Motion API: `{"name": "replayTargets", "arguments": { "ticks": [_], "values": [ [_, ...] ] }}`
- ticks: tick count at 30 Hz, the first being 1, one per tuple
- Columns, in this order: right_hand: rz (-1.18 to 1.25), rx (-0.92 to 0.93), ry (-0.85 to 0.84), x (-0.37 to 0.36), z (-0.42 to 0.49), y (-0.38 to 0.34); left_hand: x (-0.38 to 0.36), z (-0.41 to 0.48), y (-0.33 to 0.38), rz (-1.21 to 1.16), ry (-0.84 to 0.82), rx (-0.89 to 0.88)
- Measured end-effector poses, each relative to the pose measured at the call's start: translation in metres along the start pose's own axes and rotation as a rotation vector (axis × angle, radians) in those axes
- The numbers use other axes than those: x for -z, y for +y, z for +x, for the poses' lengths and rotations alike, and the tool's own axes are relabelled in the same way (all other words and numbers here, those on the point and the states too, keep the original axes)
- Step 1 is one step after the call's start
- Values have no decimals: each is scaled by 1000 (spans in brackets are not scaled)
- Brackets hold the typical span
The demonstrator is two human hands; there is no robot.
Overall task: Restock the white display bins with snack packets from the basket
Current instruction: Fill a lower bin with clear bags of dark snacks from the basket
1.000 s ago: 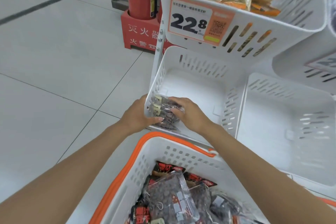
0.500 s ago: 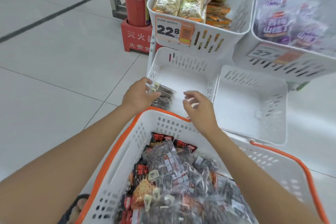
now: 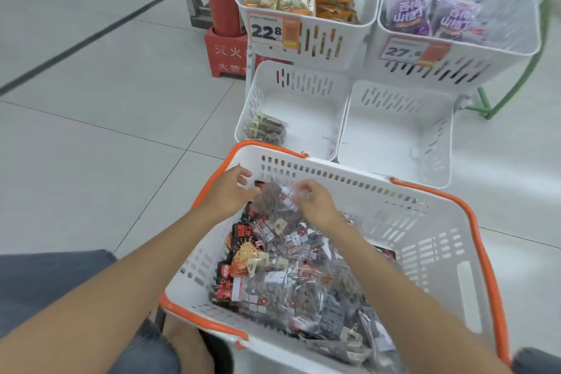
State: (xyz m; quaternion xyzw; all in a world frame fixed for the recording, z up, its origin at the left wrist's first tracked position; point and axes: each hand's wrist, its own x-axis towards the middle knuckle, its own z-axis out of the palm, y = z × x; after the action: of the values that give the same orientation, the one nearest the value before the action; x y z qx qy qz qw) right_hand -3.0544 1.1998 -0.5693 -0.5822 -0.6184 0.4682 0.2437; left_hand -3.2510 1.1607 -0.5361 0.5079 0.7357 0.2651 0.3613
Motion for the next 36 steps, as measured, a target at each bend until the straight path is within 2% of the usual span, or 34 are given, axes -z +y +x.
{"name": "replayTargets", "arguments": {
  "ticks": [2,4,5,6,8,10,12,14,15,18,21,22,25,28,30,32,34,36],
  "values": [
    [278,-42,98,21,-8,-9,-7,-7,8,-156,-200,162],
    [538,-87,23,36,-14,-13,-21,-14,15,-528,-427,280],
    [578,-105,-84,41,-18,-12,-27,-13,16,-690,-404,293],
    [562,-124,-184,43,-21,-6,-30,-11,17,-767,-311,292],
    [344,-159,-198,44,-22,16,-28,-3,13,-605,-90,226],
    [41,-222,-91,38,-19,48,-22,3,11,-390,3,141],
    [-219,-293,-112,21,-17,73,-20,2,6,-397,2,122],
    [-440,-270,-87,5,-14,86,-22,-1,2,-403,-42,138],
    [-475,-250,-69,1,-15,86,-23,-2,0,-401,-71,152],
    [-281,-221,-158,0,-17,79,-21,-1,-5,-435,-123,181],
    [90,-247,-233,24,-20,64,-17,1,-2,-381,-77,140],
    [199,-247,-225,35,-20,59,-17,2,-2,-363,-52,126],
    [283,-187,-174,67,-25,39,-20,4,-1,-350,1,88],
    [502,-159,-168,77,-28,18,-23,3,5,-468,13,98],
    [487,-134,-169,64,-34,0,-26,-2,14,-611,-73,117],
    [263,-69,-131,45,-39,-14,-29,-9,25,-640,-192,128],
    [138,-27,-115,31,-40,-19,-31,-7,28,-586,-180,103],
    [208,-39,-128,30,-36,-26,-29,-2,30,-604,-148,94]
  ]
}}
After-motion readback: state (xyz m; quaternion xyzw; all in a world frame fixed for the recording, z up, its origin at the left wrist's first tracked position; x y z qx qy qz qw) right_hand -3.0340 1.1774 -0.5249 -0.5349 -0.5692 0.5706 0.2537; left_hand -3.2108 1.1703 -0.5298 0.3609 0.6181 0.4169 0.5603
